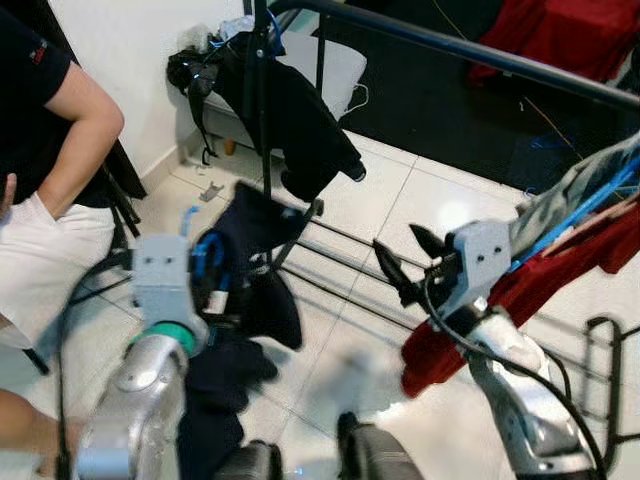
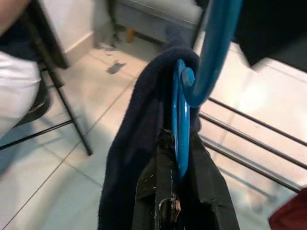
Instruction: Hang hanger
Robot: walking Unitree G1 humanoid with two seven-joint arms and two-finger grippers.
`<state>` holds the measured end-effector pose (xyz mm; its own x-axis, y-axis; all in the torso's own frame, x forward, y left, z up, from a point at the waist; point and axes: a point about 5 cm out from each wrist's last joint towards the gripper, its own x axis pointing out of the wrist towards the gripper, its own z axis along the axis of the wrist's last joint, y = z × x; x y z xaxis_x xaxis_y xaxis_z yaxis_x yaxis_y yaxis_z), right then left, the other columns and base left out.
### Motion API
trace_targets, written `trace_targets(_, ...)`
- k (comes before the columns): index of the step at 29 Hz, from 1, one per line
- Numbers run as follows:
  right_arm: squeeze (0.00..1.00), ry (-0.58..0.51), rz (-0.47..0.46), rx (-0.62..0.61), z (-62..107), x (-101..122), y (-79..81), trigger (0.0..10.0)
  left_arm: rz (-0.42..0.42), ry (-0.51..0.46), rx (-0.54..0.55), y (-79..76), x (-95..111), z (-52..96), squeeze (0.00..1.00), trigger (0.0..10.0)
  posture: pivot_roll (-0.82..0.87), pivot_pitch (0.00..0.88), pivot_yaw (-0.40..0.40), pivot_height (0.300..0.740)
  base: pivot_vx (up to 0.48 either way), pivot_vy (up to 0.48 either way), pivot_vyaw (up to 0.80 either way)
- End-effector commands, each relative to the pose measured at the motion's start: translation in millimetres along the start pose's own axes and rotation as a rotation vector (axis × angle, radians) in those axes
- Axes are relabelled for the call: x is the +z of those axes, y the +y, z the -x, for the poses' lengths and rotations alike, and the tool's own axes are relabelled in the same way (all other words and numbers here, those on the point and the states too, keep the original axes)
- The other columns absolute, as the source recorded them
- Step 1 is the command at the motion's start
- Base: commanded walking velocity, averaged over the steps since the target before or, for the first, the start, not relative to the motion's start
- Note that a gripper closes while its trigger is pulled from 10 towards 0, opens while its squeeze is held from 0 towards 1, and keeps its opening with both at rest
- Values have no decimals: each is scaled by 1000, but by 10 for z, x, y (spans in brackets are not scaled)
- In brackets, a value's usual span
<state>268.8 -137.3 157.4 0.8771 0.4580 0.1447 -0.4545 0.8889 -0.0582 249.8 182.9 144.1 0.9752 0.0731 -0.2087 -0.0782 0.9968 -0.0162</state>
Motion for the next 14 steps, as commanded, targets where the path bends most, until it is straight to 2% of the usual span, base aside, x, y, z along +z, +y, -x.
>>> trace_targets(1,0,47,-6,39,8,-57,-9,10000,-12,-21,45,54,47,-22,0,10000,-31,97,-32,740,0,0,0)
trace_targets(9,0,67,-5,29,17,-80,-59,10000,-47,-35,55,76,84,-6,0,10000,-27,97,-25,740,0,0,0)
trace_targets(10,0,55,28,-22,18,-87,-117,10000,-66,-56,32,46,100,65,0,10000,-4,79,2,740,0,0,0)
trace_targets(11,0,55,28,-22,18,-87,-117,10000,-66,-56,32,46,100,65,0,10000,-4,79,2,740,0,0,0)
trace_targets(13,0,29,13,-119,8,-115,-152,10000,-108,-119,24,-42,132,141,0,10000,-14,69,-41,740,0,0,0)
trace_targets(14,0,29,13,-119,8,-115,-152,10000,-108,-119,24,-42,132,141,0,10000,-14,69,-41,740,0,0,0)
